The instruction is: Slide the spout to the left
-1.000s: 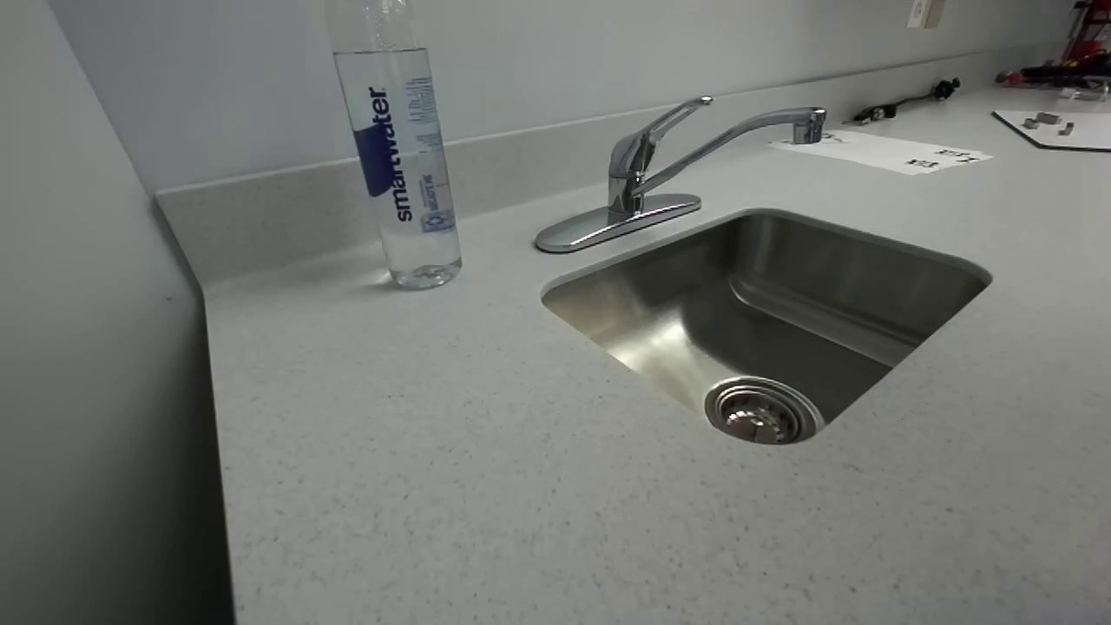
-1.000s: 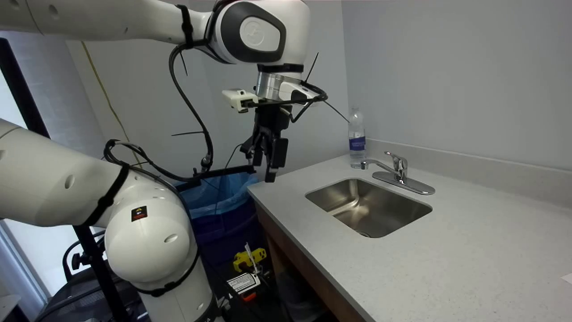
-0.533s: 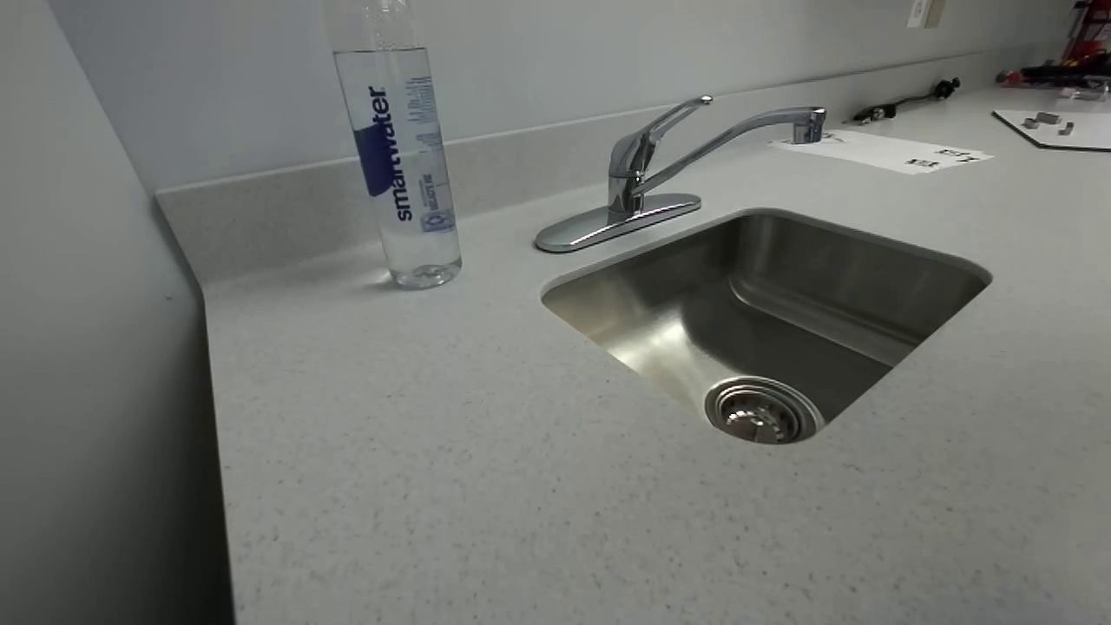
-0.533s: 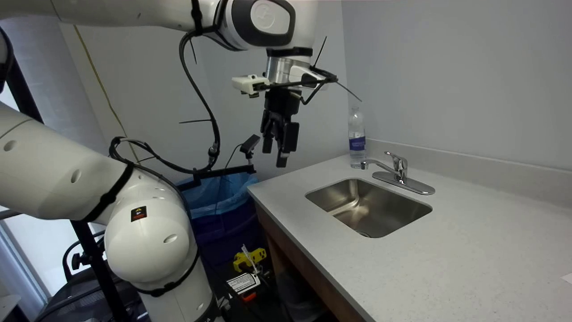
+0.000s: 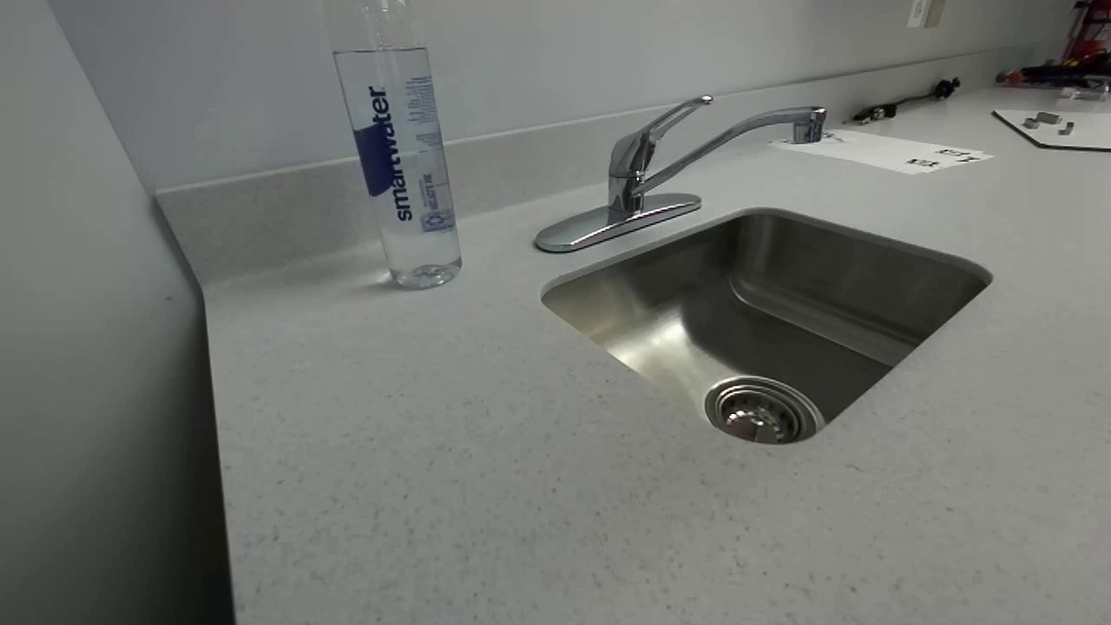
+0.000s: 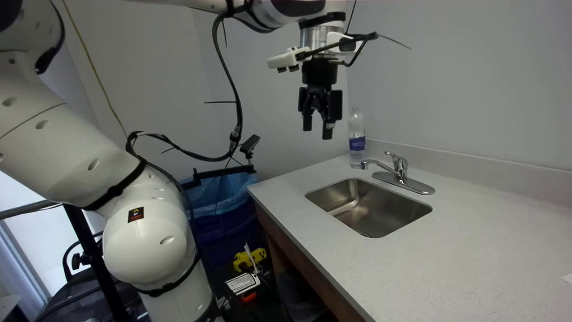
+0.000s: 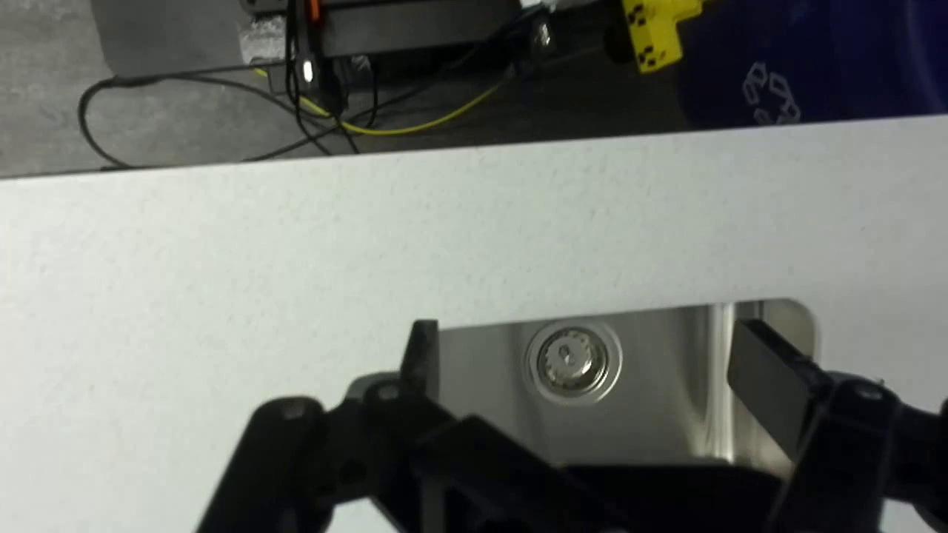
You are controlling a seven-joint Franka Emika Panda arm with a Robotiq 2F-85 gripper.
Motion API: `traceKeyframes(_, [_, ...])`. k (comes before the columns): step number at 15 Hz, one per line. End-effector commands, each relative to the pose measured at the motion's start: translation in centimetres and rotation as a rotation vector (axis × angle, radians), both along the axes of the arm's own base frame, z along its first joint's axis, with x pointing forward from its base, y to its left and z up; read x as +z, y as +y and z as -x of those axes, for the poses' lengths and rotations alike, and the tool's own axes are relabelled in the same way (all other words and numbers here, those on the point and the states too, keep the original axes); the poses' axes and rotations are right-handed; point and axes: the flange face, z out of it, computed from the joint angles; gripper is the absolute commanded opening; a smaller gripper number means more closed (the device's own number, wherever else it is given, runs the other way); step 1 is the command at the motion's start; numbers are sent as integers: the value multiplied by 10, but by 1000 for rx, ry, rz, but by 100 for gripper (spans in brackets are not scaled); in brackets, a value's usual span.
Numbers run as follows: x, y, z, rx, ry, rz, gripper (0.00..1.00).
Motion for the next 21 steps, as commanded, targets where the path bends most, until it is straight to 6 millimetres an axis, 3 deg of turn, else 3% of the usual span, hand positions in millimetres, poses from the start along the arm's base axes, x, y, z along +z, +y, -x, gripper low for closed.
traceKeyframes(1, [4,-32,-41,-4,-106,85,100])
traceKeyframes(8, [-12,-73,-96,-79,-266,165,100])
traceKeyframes(9, [-17,-64,-81,-65,-239,146,100])
traceKeyframes(15, [-22,-65,-84,-65,-234,146,100])
traceKeyframes(18, [-30,-64,-95,-66,-216,158,100])
traceKeyframes(21, [-51,-69,-116,-80,-197,158,100])
